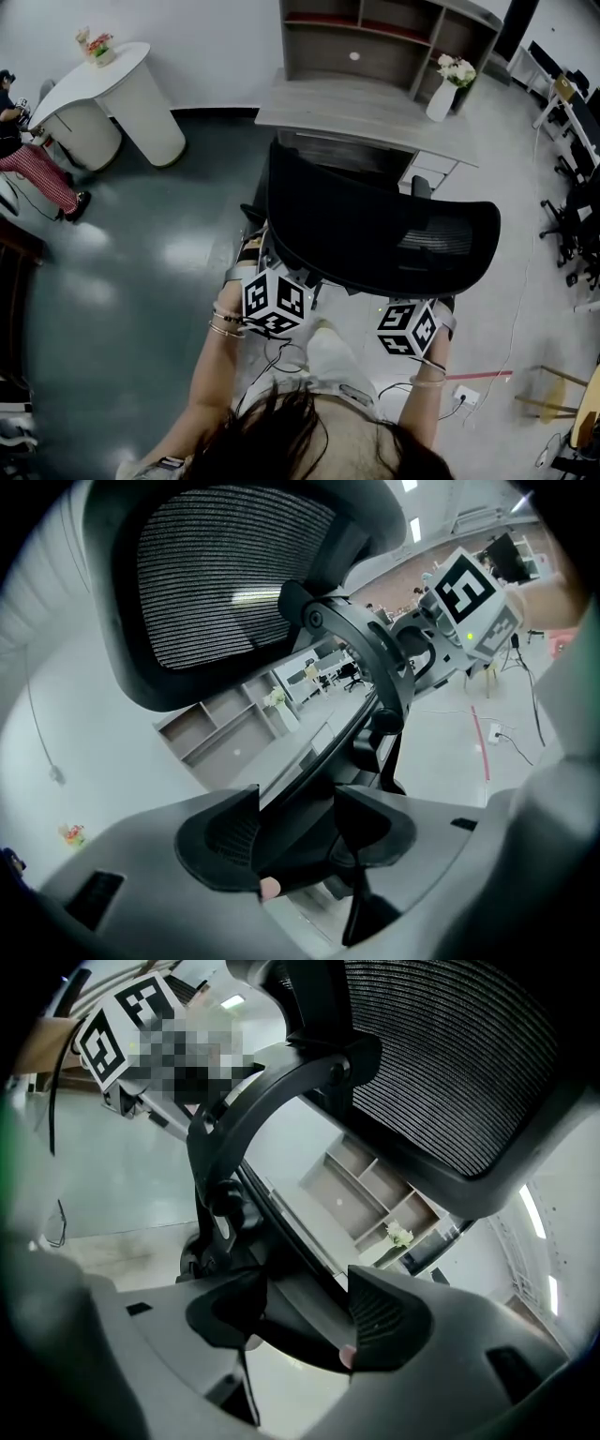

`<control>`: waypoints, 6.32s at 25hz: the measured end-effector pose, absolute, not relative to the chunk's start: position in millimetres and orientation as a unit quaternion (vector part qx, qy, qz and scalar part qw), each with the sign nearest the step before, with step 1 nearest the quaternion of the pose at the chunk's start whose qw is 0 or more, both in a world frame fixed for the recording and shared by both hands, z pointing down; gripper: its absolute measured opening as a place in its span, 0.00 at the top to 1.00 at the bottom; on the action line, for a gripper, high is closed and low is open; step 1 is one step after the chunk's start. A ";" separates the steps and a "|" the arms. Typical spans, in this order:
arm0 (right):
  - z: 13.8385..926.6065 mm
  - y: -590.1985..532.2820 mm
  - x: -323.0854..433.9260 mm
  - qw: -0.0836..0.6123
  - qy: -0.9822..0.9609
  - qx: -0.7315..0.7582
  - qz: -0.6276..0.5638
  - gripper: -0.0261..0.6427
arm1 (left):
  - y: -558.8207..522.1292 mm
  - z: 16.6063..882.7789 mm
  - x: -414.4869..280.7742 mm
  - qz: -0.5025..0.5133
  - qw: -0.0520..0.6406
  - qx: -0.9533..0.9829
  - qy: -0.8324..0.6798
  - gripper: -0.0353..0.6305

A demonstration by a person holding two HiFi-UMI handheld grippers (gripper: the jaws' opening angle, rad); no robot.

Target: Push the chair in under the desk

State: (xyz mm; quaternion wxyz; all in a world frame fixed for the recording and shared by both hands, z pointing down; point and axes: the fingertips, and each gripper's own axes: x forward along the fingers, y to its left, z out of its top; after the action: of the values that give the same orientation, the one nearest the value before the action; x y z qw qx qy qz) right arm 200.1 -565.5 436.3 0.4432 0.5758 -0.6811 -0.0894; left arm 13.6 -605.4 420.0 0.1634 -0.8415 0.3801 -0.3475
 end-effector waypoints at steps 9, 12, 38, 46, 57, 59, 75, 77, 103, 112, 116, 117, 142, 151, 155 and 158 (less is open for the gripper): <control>434.9 -586.3 208.6 0.440 -0.684 0.575 -0.095 0.59 | -625.2 419.3 22.0 -0.351 0.162 -0.838 0.384 0.59; 434.3 -592.7 211.6 0.438 -0.685 0.574 -0.097 0.59 | -631.8 418.7 24.8 -0.353 0.160 -0.838 0.383 0.59; 435.6 -629.7 229.1 0.433 -0.689 0.572 -0.104 0.58 | -665.2 419.6 41.8 -0.349 0.161 -0.836 0.392 0.59; 433.9 -636.6 230.4 0.431 -0.689 0.573 -0.104 0.58 | -672.0 417.8 43.4 -0.347 0.161 -0.838 0.389 0.59; 434.5 -634.7 230.5 0.428 -0.686 0.577 -0.113 0.58 | -671.0 419.2 43.2 -0.343 0.159 -0.840 0.388 0.59; 434.5 -634.0 231.2 0.429 -0.685 0.578 -0.116 0.58 | -670.6 419.3 43.8 -0.344 0.160 -0.840 0.387 0.59; 426.4 -622.1 227.2 0.393 -0.676 0.611 -0.124 0.59 | -663.7 415.9 37.2 -0.351 0.176 -0.823 0.410 0.60; 427.8 -616.2 225.2 0.386 -0.682 0.612 -0.108 0.59 | -658.8 416.7 35.1 -0.350 0.172 -0.825 0.410 0.60; 437.7 -490.4 164.3 0.342 -0.704 0.621 -0.030 0.65 | -527.3 418.0 -15.2 -0.292 0.128 -0.839 0.441 0.66; 433.1 -456.3 145.5 0.332 -0.704 0.627 -0.038 0.65 | -484.5 411.6 -33.6 -0.283 0.126 -0.832 0.460 0.74; 426.2 -444.7 141.3 0.323 -0.701 0.634 -0.044 0.67 | -470.1 402.0 -39.1 -0.276 0.134 -0.827 0.470 0.77; 424.3 -442.0 140.6 0.322 -0.700 0.636 -0.046 0.68 | -466.5 400.0 -39.8 -0.275 0.135 -0.827 0.472 0.77; 397.4 -389.3 124.9 0.289 -0.695 0.652 -0.091 0.87 | -400.6 367.6 -49.3 -0.199 0.111 -0.833 0.504 0.91; 397.7 -379.1 134.2 0.288 -0.687 0.659 -0.104 0.91 | -392.6 375.9 -44.3 -0.209 0.109 -0.833 0.501 0.91; 397.1 -377.2 141.9 0.284 -0.684 0.664 -0.103 0.92 | -392.8 378.0 -39.3 -0.213 0.114 -0.832 0.500 0.91; 398.3 -378.7 147.1 0.284 -0.684 0.666 -0.096 0.92 | -392.5 377.4 -34.8 -0.216 0.120 -0.831 0.498 0.91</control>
State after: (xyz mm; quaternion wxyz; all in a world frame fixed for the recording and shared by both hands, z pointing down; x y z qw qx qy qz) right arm 147.1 -378.7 398.3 0.2838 0.6655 -0.6836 -0.0960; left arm -34.8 -392.5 377.4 0.1201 -0.8310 0.4982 -0.2162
